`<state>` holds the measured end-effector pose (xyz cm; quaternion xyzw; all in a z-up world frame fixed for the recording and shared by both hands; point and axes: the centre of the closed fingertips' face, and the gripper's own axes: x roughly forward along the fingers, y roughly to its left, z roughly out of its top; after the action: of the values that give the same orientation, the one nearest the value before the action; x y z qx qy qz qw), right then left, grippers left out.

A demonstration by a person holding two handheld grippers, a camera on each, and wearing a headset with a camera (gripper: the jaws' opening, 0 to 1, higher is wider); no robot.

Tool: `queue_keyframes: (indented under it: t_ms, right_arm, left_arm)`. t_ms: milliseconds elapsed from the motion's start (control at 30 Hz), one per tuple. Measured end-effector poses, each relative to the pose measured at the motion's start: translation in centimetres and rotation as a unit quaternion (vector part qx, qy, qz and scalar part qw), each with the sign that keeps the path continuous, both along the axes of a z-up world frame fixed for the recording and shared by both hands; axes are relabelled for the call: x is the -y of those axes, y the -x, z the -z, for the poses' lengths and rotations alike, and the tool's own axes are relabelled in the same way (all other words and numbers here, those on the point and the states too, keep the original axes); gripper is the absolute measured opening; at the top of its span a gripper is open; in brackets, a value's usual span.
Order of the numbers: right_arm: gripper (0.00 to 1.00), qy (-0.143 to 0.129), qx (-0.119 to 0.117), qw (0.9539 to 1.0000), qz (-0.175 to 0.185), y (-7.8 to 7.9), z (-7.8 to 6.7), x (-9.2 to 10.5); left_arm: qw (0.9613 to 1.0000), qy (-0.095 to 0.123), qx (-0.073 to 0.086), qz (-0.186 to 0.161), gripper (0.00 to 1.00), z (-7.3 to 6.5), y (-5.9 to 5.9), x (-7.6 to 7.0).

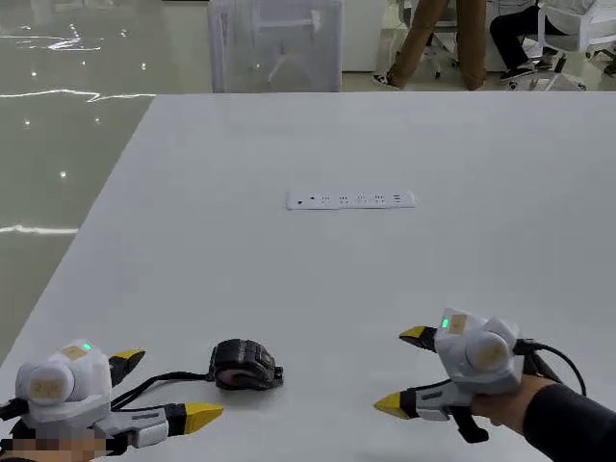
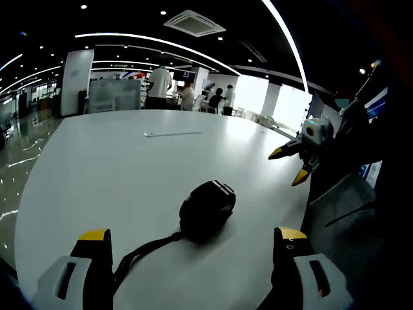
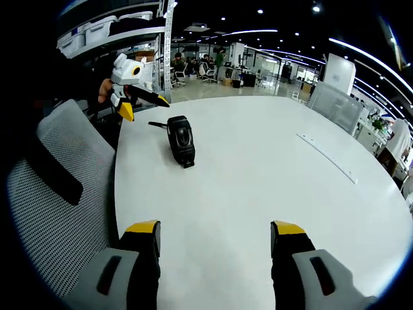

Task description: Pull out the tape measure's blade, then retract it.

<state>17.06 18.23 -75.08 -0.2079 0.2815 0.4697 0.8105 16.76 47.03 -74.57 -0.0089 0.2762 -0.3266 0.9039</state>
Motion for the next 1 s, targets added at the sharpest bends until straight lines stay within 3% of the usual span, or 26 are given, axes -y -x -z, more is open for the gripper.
queue_keyframes:
  t_ms: [133, 200, 233, 267, 333, 433, 533, 600, 667, 833, 900, 1000]
  right_arm:
    - [0.73, -0.019, 0.001, 0.9994, 0.030, 0.8, -0.7, 2.4]
    - [0.77, -0.021, 0.003, 0.9988, 0.044, 1.1, -0.7, 3.7]
    - [0.78, -0.025, 0.002, 0.9985, 0.049, 1.3, -0.7, 4.2]
    - [0.80, -0.027, 0.001, 0.9981, 0.055, 1.6, -0.6, 5.0]
    - [0.84, -0.023, 0.001, 0.9977, 0.064, 1.9, -0.1, 6.1]
    - [0.89, -0.024, -0.016, 0.9947, 0.098, 2.5, 0.8, 8.8]
    - [0.93, -0.022, -0.012, 0.9931, 0.114, 3.0, 0.9, 10.6]
    - [0.97, -0.021, -0.008, 0.9918, 0.126, 3.3, 0.6, 11.7]
    - [0.99, -0.026, -0.009, 0.9907, 0.133, 3.5, 0.3, 12.3]
    - [1.00, -0.011, -0.003, 0.9914, 0.130, 4.1, 0.0, 13.0]
    - [1.00, -0.001, -0.003, 0.9924, 0.123, 4.4, 0.5, 13.0]
    - [1.00, 0.007, -0.007, 0.9938, 0.111, 4.8, 0.8, 12.7]
  left_arm:
    - [1.0000, 0.004, 0.006, -0.004, 1.00, -0.6, 0.5, -0.9]
    - [0.9989, 0.019, 0.037, -0.022, 1.00, -1.7, -0.2, -1.5]
    - [0.9986, 0.025, 0.040, -0.023, 1.00, -1.9, -0.2, -1.6]
    - [0.9986, 0.037, 0.032, -0.023, 1.00, -2.1, -0.1, -1.6]
    - [0.9989, 0.034, 0.025, -0.020, 1.00, -1.9, 0.1, -1.6]
    - [0.9991, -0.029, 0.031, 0.008, 1.00, -0.5, 0.9, -2.0]
    - [0.9996, -0.020, 0.018, 0.008, 1.00, -0.3, 1.4, -1.9]
    - [0.9995, -0.023, 0.019, 0.007, 1.00, -0.3, 1.7, -2.2]
    - [0.9996, -0.026, 0.000, 0.005, 1.00, -0.1, 2.2, -2.4]
    - [0.9996, -0.027, 0.008, 0.004, 1.00, -0.4, 2.5, -3.4]
    - [0.9996, -0.028, -0.005, -0.003, 1.00, 0.0, 2.7, -3.8]
    - [0.9994, -0.033, 0.005, -0.002, 1.00, 0.0, 2.8, -4.0]
